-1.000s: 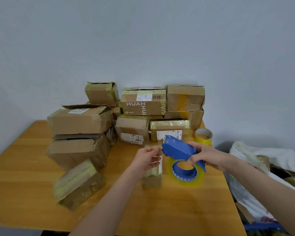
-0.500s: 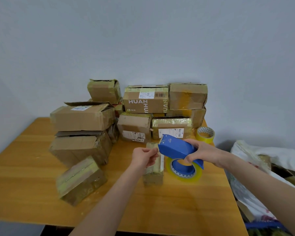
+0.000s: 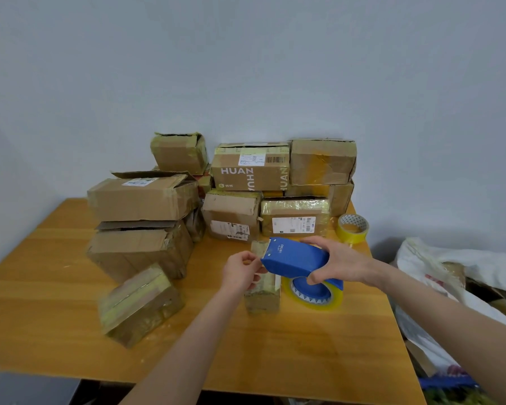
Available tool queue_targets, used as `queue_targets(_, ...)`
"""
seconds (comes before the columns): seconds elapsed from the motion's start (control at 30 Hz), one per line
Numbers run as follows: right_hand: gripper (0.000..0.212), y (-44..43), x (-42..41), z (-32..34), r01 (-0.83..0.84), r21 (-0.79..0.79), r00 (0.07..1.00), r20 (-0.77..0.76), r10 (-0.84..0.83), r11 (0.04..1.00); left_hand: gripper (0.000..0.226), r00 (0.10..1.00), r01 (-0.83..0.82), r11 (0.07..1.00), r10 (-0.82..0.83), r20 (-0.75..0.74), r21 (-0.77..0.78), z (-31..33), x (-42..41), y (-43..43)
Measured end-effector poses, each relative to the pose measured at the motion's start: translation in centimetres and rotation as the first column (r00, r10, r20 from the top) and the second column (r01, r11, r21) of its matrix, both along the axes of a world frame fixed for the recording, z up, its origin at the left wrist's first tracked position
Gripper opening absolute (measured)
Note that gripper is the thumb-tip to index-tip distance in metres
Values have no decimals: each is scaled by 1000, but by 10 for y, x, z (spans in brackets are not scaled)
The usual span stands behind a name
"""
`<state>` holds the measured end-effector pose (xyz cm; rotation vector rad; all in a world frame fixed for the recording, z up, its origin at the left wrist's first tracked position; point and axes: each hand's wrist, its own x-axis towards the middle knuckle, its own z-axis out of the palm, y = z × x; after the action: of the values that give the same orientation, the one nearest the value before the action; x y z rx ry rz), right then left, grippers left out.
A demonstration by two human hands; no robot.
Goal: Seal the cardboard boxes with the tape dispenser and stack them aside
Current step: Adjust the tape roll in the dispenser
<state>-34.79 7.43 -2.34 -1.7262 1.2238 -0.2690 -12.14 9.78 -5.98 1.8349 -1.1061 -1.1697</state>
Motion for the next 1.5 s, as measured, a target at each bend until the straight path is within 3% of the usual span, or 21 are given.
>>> queue_targets(0.07, 79, 0, 3, -1, -2, -22, 1000, -30, 1, 1000, 10, 1000, -16, 1000, 16, 4, 4, -1, 1, 1)
queue_targets(0.17, 65, 1, 8, -1, -58, -104, 994, -94, 48, 993, 10, 999, -51, 999, 51, -9, -14, -3, 3, 1)
queue_targets(0.33, 70, 2, 13, 3, -104, -188, 976, -209, 64, 977, 15, 996, -46, 999, 45, -80, -7, 0, 3, 4)
queue_targets(0.5, 70, 6, 17, 2, -159, -231, 948, -308, 83, 960, 15, 998, -67, 998, 67, 16, -14, -4, 6, 8)
queue_targets(0.73, 73, 11, 13, 5, -178, -221, 955, -273, 114, 959, 14, 991, -111, 991, 116, 64, -78, -9, 14, 25)
queue_targets(0.97, 66, 16, -12, -4, -162, -170, 959, -259, 114, 972, 19, 962, -257, 959, 266, 60, -122, -29, 51, 44)
queue_targets(1.33, 66, 16, -19, -27, -137, -104, 951, -290, 102, 985, 23, 956, -244, 969, 248, 159, -45, -61, 50, 39)
queue_targets(1.5, 65, 10, -26, -27, -185, -114, 909, -398, 126, 976, 23, 957, -225, 973, 229, 178, -41, -64, 62, 33)
